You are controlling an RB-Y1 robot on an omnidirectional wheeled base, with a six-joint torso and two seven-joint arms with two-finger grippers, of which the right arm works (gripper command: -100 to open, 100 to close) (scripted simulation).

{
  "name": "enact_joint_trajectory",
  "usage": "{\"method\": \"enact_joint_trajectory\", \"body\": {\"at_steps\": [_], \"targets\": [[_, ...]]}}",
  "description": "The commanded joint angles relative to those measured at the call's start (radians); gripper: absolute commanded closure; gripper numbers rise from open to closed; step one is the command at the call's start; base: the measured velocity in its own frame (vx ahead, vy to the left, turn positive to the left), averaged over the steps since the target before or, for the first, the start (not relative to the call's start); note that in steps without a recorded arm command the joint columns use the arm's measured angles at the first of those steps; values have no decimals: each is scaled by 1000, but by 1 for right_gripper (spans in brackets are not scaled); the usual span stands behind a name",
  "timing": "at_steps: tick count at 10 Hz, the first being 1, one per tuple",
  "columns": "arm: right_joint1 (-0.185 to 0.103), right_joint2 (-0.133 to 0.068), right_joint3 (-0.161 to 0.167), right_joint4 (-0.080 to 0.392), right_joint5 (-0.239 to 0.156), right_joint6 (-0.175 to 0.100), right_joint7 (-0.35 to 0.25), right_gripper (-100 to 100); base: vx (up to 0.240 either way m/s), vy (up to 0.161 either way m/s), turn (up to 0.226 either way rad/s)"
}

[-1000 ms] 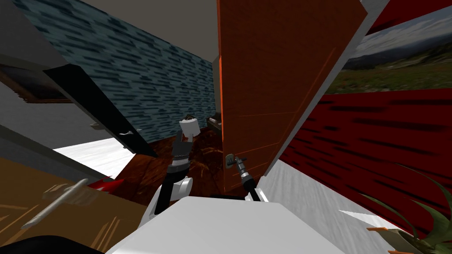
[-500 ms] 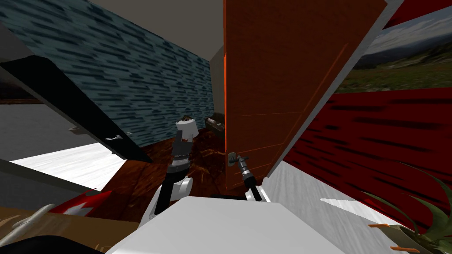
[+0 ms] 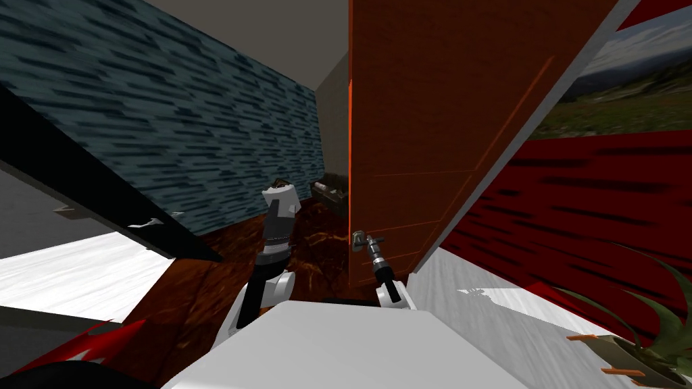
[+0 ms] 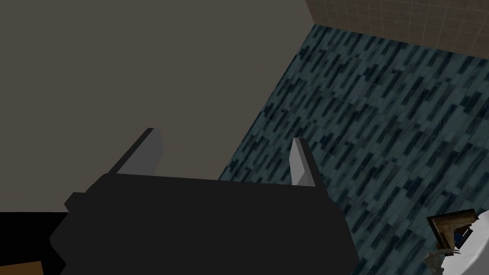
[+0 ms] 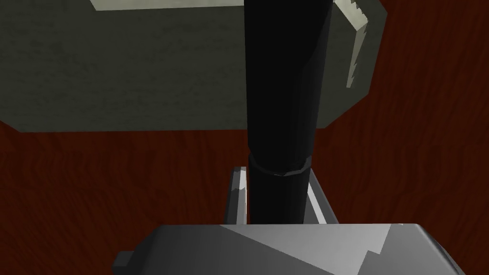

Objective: Push the door open

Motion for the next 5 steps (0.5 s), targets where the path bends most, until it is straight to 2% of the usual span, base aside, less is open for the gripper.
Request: {"method": "enact_joint_trajectory", "body": {"at_steps": [1, 2, 5], "targets": [[0, 0, 0, 0, 0, 0, 0, 100, 55, 67, -43], [-3, -28, -22, -5, -5, 1, 0, 100, 126, 66, -41], [-2, -49, -47, -7, -11, 1, 2, 100, 136, 135, -84]]}}
